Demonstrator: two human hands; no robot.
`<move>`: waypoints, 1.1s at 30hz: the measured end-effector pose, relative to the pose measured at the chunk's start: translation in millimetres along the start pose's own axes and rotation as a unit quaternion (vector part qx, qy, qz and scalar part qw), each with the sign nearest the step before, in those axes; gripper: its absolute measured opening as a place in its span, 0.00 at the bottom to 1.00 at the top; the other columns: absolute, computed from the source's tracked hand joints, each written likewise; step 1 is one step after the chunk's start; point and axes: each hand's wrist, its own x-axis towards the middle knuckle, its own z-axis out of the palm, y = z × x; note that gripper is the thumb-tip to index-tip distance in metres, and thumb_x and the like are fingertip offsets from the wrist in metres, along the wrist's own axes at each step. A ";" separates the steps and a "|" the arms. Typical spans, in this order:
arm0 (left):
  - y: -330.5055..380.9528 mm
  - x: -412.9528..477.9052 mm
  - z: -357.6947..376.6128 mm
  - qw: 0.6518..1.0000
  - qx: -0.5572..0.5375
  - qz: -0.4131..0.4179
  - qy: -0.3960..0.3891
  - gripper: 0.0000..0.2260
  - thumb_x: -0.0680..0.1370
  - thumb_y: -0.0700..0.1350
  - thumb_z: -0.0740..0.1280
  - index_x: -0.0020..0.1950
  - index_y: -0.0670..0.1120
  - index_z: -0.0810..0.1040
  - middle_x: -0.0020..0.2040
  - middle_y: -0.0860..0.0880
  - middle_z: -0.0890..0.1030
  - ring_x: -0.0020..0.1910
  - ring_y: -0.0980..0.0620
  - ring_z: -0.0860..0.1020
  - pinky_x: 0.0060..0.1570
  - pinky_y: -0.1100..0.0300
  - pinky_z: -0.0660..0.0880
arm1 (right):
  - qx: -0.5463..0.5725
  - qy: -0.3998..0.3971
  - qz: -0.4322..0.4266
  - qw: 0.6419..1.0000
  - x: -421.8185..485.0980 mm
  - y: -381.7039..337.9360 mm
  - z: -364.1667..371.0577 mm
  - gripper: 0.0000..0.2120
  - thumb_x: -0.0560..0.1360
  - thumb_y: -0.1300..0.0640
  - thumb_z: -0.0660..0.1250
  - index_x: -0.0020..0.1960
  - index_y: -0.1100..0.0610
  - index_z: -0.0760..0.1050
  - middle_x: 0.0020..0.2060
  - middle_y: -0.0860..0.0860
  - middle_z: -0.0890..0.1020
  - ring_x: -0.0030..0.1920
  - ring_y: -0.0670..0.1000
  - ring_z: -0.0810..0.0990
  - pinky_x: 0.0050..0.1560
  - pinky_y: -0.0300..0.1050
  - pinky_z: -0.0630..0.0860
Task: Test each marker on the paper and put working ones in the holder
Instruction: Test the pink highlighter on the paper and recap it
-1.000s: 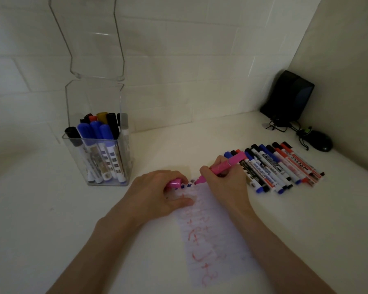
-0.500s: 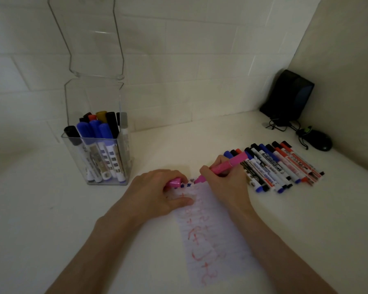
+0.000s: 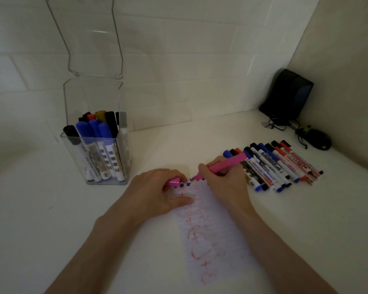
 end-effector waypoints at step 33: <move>3.2 -1.1 -4.3 1.000 0.010 -0.001 0.004 0.26 0.67 0.75 0.67 0.60 0.64 0.76 0.53 0.63 0.80 0.51 0.61 0.77 0.53 0.59 0.75 | -0.029 0.005 -0.008 1.000 1.2 0.2 -2.3 0.18 0.73 0.63 0.72 0.31 0.62 0.65 0.23 0.49 0.67 0.26 0.46 0.65 0.32 0.46 0.67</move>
